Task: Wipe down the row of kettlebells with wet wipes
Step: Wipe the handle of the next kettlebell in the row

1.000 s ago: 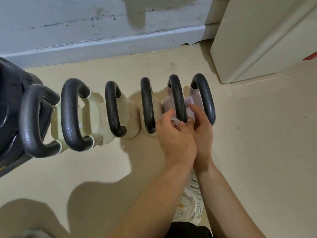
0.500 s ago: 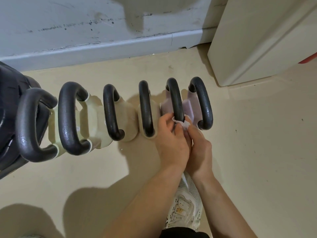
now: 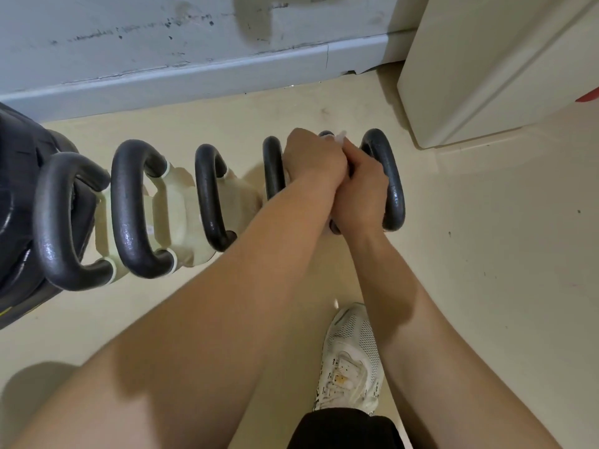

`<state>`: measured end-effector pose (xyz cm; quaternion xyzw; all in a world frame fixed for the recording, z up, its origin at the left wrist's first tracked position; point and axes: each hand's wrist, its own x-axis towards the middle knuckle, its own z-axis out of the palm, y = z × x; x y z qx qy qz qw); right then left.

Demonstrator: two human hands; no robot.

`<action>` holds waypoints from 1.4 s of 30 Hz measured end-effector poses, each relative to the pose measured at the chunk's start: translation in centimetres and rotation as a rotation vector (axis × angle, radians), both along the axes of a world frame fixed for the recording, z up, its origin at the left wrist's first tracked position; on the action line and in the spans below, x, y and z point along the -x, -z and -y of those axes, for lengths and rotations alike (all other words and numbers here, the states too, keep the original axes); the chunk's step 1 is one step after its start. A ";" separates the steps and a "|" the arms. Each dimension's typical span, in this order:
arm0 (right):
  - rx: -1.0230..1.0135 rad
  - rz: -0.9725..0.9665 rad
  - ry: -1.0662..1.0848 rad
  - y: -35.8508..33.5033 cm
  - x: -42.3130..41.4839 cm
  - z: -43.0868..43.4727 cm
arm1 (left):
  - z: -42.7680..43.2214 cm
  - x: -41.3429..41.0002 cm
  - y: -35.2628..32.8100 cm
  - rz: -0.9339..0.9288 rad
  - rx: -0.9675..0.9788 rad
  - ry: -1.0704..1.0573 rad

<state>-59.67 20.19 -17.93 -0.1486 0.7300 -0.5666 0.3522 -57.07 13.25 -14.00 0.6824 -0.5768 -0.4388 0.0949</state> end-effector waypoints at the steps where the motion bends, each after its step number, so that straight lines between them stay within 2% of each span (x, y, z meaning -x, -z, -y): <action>1: 0.000 -0.020 -0.036 0.0 0.4 0.4 | 0.3 0.1 0.0 0.095 -0.006 0.064; 2: -0.016 -0.026 -0.025 -0.1 0.5 0.3 | 0.3 0.2 0.3 0.122 0.001 0.090; 4: -0.048 -0.205 -0.090 0.1 0.6 -0.6 | -1.0 -0.3 0.9 0.048 0.004 0.111; 7: -0.066 -0.351 -0.121 1.2 -0.4 -4.6 | -5.8 -2.4 2.2 -0.180 0.016 -0.026; 9: -0.094 -0.369 -0.174 2.2 -2.1 -7.6 | -8.7 -3.7 2.5 -0.246 0.045 -0.042; 12: -0.075 -0.345 -0.093 2.5 -2.6 -7.9 | -9.0 -3.7 2.8 -0.329 0.043 -0.073; 17: -0.049 -0.285 -0.079 1.0 -1.7 -4.4 | -5.5 -2.0 2.8 -0.548 -0.274 -0.300; 20: -0.039 -0.257 -0.102 1.2 -2.0 -4.3 | -4.9 -1.8 2.7 -0.594 -0.395 -0.327; 23: -0.047 -0.188 -0.059 0.9 -1.7 -4.1 | -5.0 -1.8 2.8 -0.595 -0.402 -0.322; 27: -0.066 -0.261 0.047 0.4 -0.8 -4.0 | -5.5 -1.8 3.3 -0.503 -0.231 -0.309; 31: -0.071 -0.240 0.089 -0.1 -0.5 -2.8 | -5.7 -1.8 2.6 -0.458 -0.141 -0.285; 35: -0.017 -0.256 0.074 -0.6 0.8 -0.3 | -3.6 -1.0 1.5 -0.399 -0.153 -0.264; 39: 0.017 -0.353 0.044 -0.5 1.9 2.8 | -0.3 0.3 -0.1 -0.338 -0.199 -0.295; 42: 0.020 -0.397 0.008 -0.4 2.1 3.0 | -0.2 0.2 0.2 -0.298 -0.144 -0.241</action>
